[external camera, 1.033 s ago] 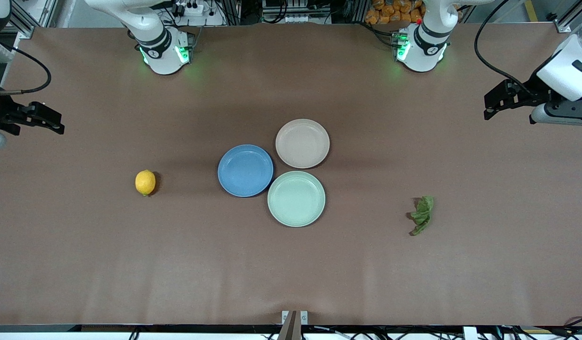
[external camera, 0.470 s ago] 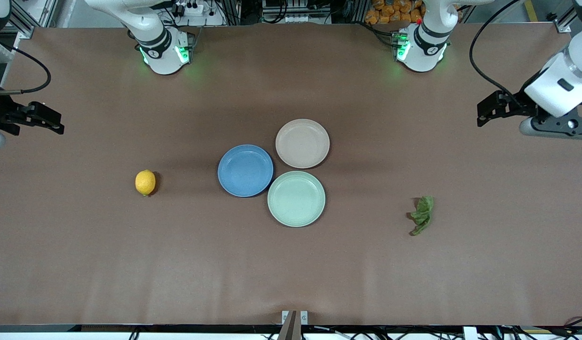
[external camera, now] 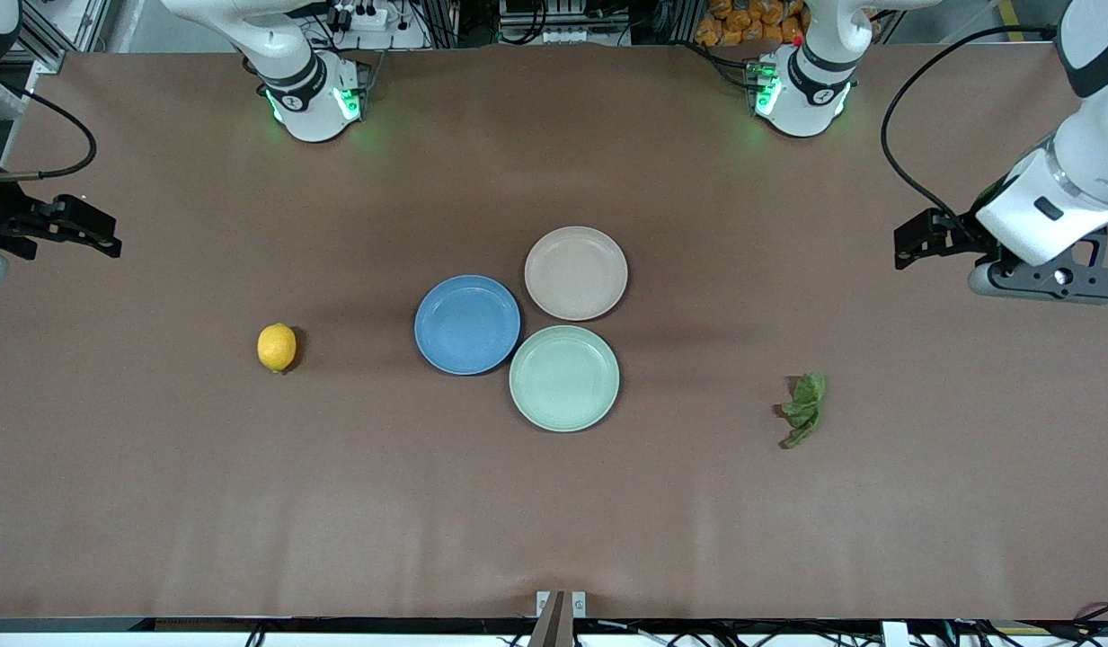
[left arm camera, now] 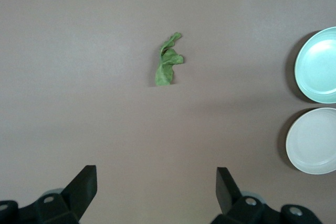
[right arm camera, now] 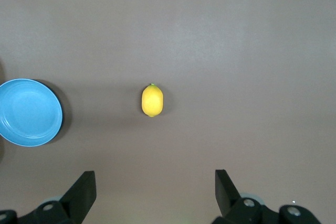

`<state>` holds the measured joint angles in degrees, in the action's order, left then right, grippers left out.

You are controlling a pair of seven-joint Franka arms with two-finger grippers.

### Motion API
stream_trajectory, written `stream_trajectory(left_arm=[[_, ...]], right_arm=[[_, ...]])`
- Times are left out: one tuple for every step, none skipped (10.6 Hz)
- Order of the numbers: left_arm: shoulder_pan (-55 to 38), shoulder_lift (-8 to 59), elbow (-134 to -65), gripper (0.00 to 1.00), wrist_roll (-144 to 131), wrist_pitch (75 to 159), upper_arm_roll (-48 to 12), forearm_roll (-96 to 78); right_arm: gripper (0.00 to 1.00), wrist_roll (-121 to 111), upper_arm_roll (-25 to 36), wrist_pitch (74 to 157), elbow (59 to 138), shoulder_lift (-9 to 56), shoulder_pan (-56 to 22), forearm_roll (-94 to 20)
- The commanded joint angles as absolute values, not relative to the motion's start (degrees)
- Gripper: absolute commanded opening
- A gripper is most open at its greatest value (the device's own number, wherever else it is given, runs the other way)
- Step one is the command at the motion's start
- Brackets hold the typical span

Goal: Place lemon and lettuce in plates
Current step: 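Move the right gripper to the lemon while the left gripper reaches the lettuce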

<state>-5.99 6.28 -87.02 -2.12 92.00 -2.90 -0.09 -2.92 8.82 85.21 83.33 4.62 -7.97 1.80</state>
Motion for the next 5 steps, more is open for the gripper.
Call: stream_trajectory(left_arm=[[-6.0, 8.5, -86.3, 1.0, -2.9, 95.3, -3.1, -0.7], [-5.8, 10.2, -86.3, 1.0, -2.5, 95.7, -3.1, -0.8], [-6.0, 11.8, -86.3, 1.0, -2.5, 96.1, -3.1, -0.8], [-6.2, 14.1, -86.3, 1.0, -2.5, 96.5, -3.2, -0.9], [-6.9, 16.4, -86.3, 1.0, -2.5, 97.0, -3.2, -0.8]], right_arm=[[1.0, -2.6, 8.2, 86.5, 84.8, 3.6, -7.5, 2.0], [1.0, -2.6, 8.2, 86.5, 85.0, 3.7, -7.5, 2.0], [1.0, -2.6, 8.2, 87.3, 85.8, 3.6, -7.6, 1.8], [1.0, -2.6, 8.2, 88.1, 86.9, 3.5, -7.6, 1.8], [1.0, -2.6, 8.1, 89.5, 88.3, 3.4, -7.3, 1.8]])
